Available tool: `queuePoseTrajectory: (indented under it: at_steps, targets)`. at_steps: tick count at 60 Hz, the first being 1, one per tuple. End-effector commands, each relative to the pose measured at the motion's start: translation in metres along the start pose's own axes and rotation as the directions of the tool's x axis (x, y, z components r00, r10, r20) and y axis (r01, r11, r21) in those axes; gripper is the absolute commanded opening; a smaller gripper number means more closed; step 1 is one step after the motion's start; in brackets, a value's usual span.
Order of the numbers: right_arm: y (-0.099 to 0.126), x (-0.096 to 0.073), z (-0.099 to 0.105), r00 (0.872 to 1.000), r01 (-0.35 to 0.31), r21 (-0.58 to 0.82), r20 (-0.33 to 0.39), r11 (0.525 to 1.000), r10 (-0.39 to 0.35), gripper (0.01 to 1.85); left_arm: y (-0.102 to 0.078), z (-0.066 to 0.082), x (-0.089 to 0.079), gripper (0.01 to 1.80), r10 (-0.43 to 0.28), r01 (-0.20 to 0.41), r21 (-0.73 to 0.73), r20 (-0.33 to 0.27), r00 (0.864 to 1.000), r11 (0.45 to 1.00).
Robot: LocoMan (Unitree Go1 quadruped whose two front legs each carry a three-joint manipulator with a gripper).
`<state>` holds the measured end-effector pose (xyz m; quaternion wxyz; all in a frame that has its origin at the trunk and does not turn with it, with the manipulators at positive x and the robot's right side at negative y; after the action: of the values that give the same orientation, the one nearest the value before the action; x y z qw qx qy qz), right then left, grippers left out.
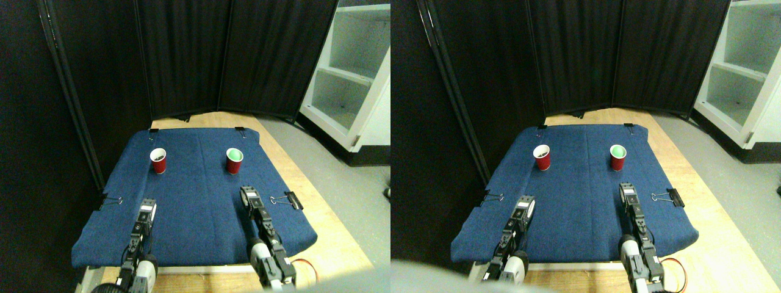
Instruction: Pour (bimanual)
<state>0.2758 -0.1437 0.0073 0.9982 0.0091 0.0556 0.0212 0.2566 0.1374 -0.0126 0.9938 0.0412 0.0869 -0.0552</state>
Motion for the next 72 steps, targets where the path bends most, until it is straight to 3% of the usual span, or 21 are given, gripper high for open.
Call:
queuePoseTrajectory:
  at_steps: [1, 26, 30, 35, 39, 49, 54, 57, 59, 66, 72]
  targets:
    - [0.0, 0.0, 0.005, 0.999, -0.002, -0.01, 0.032, 1.0, 0.003, 0.38, 0.0, 0.005, 0.0, 0.33, -0.001, 0.001, -0.001, 0.03, 1.0, 1.0]
    - [0.003, 0.0, 0.006, 0.999, -0.014, -0.018, 0.041, 1.0, 0.014, 0.37, 0.0, 0.004, 0.001, 0.33, -0.045, 0.044, 0.029, 0.054, 0.998, 0.999]
    - [0.003, 0.0, 0.006, 0.999, -0.005, -0.011, 0.043, 1.0, 0.005, 0.43, 0.0, 0.005, 0.001, 0.8, -0.04, 0.041, -0.007, 0.058, 0.997, 0.999]
    - [0.003, 0.0, 0.006, 0.998, -0.003, 0.021, 0.068, 1.0, 0.001, 0.51, -0.001, 0.006, 0.002, 0.89, -0.019, 0.032, -0.113, 0.111, 0.994, 0.993]
    - [0.003, 0.003, 0.007, 0.993, -0.037, 0.085, 0.114, 0.996, 0.027, 0.53, -0.001, 0.007, 0.004, 0.84, -0.041, 0.066, -0.14, 0.172, 0.984, 0.988]
    - [0.002, 0.013, 0.012, 0.977, -0.058, 0.251, 0.213, 0.966, 0.004, 0.59, -0.001, 0.017, 0.009, 0.77, 0.053, 0.011, -0.29, 0.212, 0.976, 0.957]
    - [0.0, 0.017, 0.014, 0.976, -0.027, 0.385, 0.209, 0.922, -0.059, 0.64, 0.0, 0.022, 0.013, 0.8, 0.094, -0.009, -0.362, 0.218, 0.971, 0.932]
    - [0.0, 0.018, 0.014, 0.976, -0.017, 0.391, 0.208, 0.92, -0.07, 0.65, 0.0, 0.023, 0.013, 0.81, 0.098, -0.012, -0.37, 0.214, 0.972, 0.929]
    - [-0.001, 0.022, 0.014, 0.97, -0.007, 0.486, 0.214, 0.874, -0.111, 0.72, 0.002, 0.025, 0.017, 0.82, 0.123, -0.021, -0.427, 0.212, 0.97, 0.904]
    - [-0.006, 0.03, 0.013, 0.97, 0.021, 0.548, 0.191, 0.836, -0.15, 0.79, 0.005, 0.025, 0.023, 0.82, 0.153, -0.03, -0.498, 0.208, 0.966, 0.867]
    - [-0.008, 0.029, 0.017, 0.97, 0.038, 0.557, 0.177, 0.83, -0.164, 0.77, 0.005, 0.03, 0.022, 0.83, 0.182, -0.04, -0.554, 0.204, 0.962, 0.832]
